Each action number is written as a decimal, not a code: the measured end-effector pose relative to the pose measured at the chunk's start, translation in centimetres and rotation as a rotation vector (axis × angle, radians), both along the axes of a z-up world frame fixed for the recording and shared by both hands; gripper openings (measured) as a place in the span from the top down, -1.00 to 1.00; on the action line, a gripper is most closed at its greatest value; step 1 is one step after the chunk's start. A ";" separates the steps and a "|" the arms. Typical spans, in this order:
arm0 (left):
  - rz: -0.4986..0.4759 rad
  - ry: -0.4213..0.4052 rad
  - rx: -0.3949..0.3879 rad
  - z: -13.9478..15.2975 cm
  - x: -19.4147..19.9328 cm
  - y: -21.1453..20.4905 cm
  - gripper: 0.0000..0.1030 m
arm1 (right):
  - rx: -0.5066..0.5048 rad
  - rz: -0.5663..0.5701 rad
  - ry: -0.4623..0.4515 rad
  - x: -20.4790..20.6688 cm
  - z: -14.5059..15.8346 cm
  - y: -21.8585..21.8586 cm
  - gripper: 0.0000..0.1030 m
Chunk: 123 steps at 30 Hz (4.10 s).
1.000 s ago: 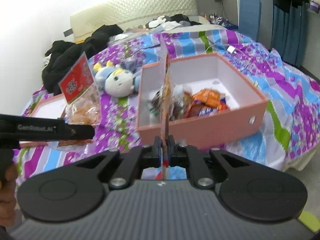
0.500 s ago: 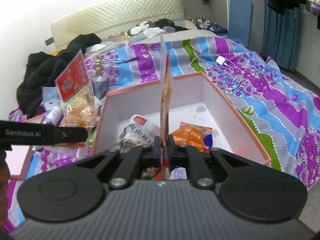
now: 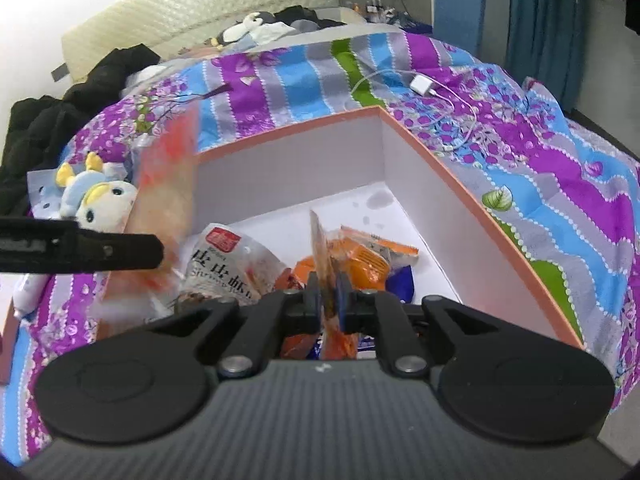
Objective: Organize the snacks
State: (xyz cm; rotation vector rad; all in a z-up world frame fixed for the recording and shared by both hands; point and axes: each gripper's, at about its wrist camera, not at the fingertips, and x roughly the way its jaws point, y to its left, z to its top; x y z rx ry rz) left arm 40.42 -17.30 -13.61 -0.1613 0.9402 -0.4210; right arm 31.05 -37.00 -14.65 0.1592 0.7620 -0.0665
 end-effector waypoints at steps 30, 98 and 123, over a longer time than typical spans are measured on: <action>0.048 -0.263 -0.038 16.8 -20.8 7.2 -0.60 | 0.009 -0.035 -0.271 -16.8 13.4 3.2 -0.04; 0.125 -0.342 0.041 17.2 -37.6 11.0 -0.93 | -0.022 -0.024 -0.364 -30.6 13.6 6.5 -1.00; 0.099 -0.347 0.046 17.8 -37.7 10.4 -0.93 | -0.031 -0.041 -0.368 -30.9 13.8 6.3 -1.00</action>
